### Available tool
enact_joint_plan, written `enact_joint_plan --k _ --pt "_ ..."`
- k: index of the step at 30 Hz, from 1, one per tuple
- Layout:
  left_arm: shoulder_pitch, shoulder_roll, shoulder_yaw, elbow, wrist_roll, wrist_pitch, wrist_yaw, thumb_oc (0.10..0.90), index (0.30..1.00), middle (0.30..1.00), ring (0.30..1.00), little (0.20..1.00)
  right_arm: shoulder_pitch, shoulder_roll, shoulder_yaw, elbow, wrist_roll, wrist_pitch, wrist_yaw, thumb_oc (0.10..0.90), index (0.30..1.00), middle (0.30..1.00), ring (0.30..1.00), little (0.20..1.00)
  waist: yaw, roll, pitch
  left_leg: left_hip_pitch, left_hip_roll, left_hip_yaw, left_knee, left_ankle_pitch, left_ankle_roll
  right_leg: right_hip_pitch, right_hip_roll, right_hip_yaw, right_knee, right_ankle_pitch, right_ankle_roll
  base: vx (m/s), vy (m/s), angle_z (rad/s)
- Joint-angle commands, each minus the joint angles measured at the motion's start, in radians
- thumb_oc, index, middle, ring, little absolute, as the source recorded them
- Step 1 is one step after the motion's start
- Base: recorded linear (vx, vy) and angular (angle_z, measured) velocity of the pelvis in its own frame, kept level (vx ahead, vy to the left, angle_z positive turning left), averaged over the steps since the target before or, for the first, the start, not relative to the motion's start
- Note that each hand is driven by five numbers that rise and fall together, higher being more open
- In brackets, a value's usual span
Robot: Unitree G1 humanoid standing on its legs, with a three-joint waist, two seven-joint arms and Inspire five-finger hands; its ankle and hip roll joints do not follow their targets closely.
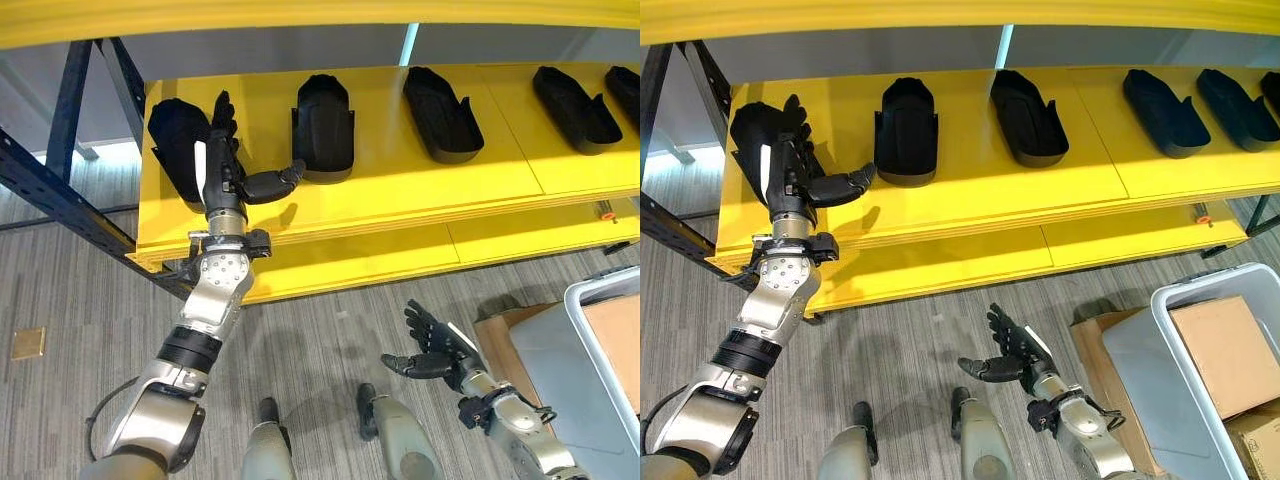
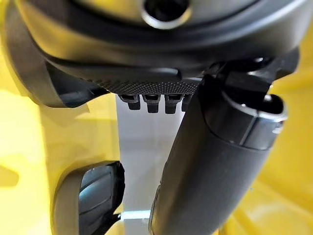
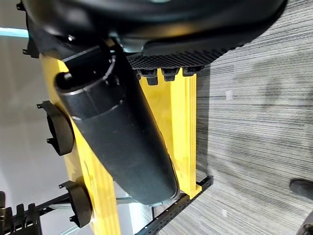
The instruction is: Move parts from the plastic box to the shelf.
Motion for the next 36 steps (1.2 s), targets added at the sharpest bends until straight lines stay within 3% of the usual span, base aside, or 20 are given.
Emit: enact_joint_plan --k 1,8,17,25,36 --pt "-0.14 0.004 0.021 -0.088 -0.002 -0.128 0.037 0.9 1.0 1.0 1.0 1.0 -0.011 -0.036 -0.034 -0.065 0.002 -0.096 -0.005 0.9 1.0 1.0 1.0 1.0 0.015 0.036 -0.073 0.033 0.126 -0.005 -0.058 0.055 -0.017 0.038 -0.068 0.041 -0.046 0.015 0.097 0.02 -0.032 0.08" --pt "-0.198 0.044 0.071 -0.018 0.072 -0.117 0.136 0.9 1.0 1.0 1.0 1.0 -0.014 -0.043 -0.018 -0.062 0.003 -0.102 -0.003 0.9 1.0 1.0 1.0 1.0 0.01 0.023 -0.07 0.029 0.141 0.0 -0.087 0.073 -0.023 0.015 -0.054 0.039 -0.046 0.013 0.093 0.0 -0.005 0.0" --pt "-0.26 0.105 0.079 0.074 0.045 -0.122 0.157 0.9 1.0 1.0 1.0 1.0 -0.015 -0.049 -0.014 -0.061 0.012 -0.106 0.002 0.9 1.0 1.0 1.0 1.0 0.001 0.005 -0.075 0.019 0.157 0.008 -0.101 0.084 -0.028 -0.005 -0.037 0.044 -0.059 0.02 0.093 0.0 -0.001 -0.02" --pt "-0.326 0.163 0.106 0.174 -0.032 -0.143 0.188 0.9 1.0 1.0 1.0 1.0 -0.012 -0.049 0.005 -0.063 0.031 -0.11 0.0 0.9 1.0 1.0 1.0 1.0 -0.015 -0.027 -0.073 -0.003 0.171 0.017 -0.09 0.084 -0.031 -0.027 -0.02 0.058 -0.073 0.03 0.095 0.01 0.0 -0.04" --pt "-0.418 0.216 0.064 0.296 -0.087 -0.135 0.175 0.9 1.0 1.0 1.0 1.0 -0.02 -0.061 0.026 -0.077 0.05 -0.117 0.002 0.9 1.0 1.0 1.0 1.0 -0.032 -0.061 -0.067 -0.026 0.179 0.024 -0.077 0.083 -0.033 -0.048 -0.004 0.072 -0.089 0.043 0.096 0.0 0.002 -0.03"
